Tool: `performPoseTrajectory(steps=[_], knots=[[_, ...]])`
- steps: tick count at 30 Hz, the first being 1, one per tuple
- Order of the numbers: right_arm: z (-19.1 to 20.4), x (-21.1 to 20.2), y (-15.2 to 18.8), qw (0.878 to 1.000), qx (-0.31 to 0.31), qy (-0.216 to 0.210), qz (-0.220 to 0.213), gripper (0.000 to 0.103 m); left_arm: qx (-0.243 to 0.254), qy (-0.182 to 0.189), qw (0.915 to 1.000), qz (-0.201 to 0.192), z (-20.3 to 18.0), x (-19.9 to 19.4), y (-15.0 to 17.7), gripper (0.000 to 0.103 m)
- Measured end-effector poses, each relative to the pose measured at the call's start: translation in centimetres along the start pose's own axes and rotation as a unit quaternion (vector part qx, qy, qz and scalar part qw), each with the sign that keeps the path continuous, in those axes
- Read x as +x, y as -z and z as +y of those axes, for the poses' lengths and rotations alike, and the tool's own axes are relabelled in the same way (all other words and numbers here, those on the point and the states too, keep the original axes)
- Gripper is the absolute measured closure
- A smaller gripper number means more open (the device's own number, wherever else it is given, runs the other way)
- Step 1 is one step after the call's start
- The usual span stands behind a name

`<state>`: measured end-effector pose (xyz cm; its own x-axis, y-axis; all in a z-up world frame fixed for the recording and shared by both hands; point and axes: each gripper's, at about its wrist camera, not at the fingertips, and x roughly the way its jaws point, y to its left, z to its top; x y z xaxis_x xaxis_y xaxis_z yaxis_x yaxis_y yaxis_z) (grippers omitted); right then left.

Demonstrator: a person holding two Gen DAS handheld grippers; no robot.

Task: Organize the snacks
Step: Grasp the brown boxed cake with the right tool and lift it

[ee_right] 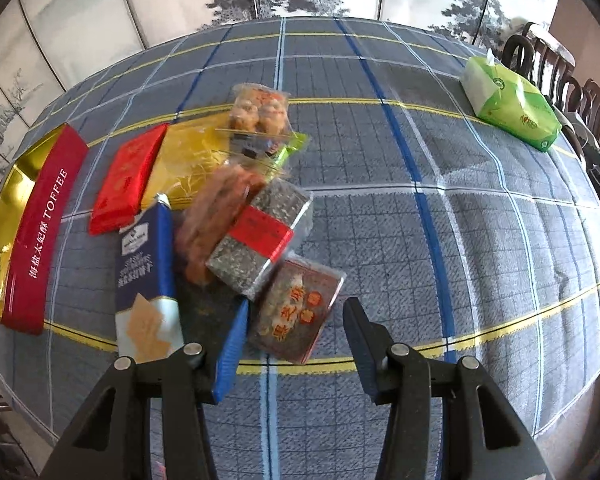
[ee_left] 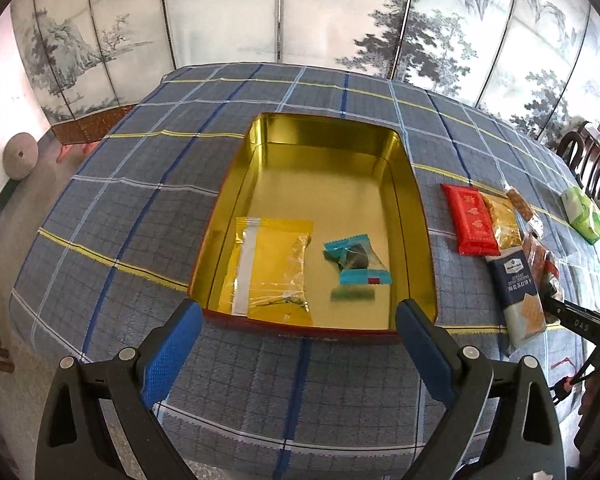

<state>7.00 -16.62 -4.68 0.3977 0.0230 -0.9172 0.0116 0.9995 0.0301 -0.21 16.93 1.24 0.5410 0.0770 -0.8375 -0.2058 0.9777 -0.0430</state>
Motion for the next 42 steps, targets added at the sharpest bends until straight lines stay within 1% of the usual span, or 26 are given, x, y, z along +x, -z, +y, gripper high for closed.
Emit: performPoseTrajectory(steps=[6, 11, 15, 22, 24, 26, 28, 34, 38, 42], knots=[[-0.1, 0.3, 0.1, 1.0, -0.019, 0.012, -0.008, 0.055, 0.018, 0.01, 0.9998, 0.001, -2.0, 0.0, -0.1, 0.007], [-0.5, 0.6, 0.3, 0.999, -0.03, 0.002, -0.019, 0.056, 0.036, 0.017, 0.9992, 0.004, -4.1, -0.1, -0.1, 0.007], [-0.9, 0.3, 0.6, 0.999, -0.044, -0.011, -0.025, 0.068, 0.056, 0.024, 0.9981, 0.011, -6.2, 0.2, 0.0, 0.007], [-3.0, -0.1, 1.4, 0.997, -0.048, -0.038, -0.04, 0.07, 0.089, 0.046, 0.9947, 0.022, -10.6, 1.0, 0.0, 0.007], [-3.6, -0.1, 1.4, 0.997, -0.05, -0.032, -0.046, 0.07, 0.095, 0.052, 0.9938, 0.026, -11.7, 1.3, 0.1, 0.007], [-4.2, 0.1, 1.1, 0.997, -0.055, -0.015, -0.058, 0.07, 0.1, 0.057, 0.9929, 0.031, -12.7, 1.5, 0.1, 0.007], [-5.1, 0.4, 0.5, 0.996, -0.055, -0.003, -0.071, 0.07, 0.107, 0.064, 0.9916, 0.035, -13.9, 1.7, 0.1, 0.007], [-7.3, 1.5, -1.6, 0.993, -0.058, 0.013, -0.097, 0.07, 0.111, 0.08, 0.9896, 0.045, -16.4, 2.1, 0.4, 0.007], [-7.8, 2.0, -2.3, 0.99, -0.071, 0.017, -0.117, 0.07, 0.103, 0.088, 0.9895, 0.049, -17.5, 2.7, 0.5, 0.007], [-8.2, 2.6, -3.1, 0.988, -0.079, 0.011, -0.131, 0.07, 0.097, 0.092, 0.9896, 0.054, -18.7, 3.4, 0.5, 0.007]])
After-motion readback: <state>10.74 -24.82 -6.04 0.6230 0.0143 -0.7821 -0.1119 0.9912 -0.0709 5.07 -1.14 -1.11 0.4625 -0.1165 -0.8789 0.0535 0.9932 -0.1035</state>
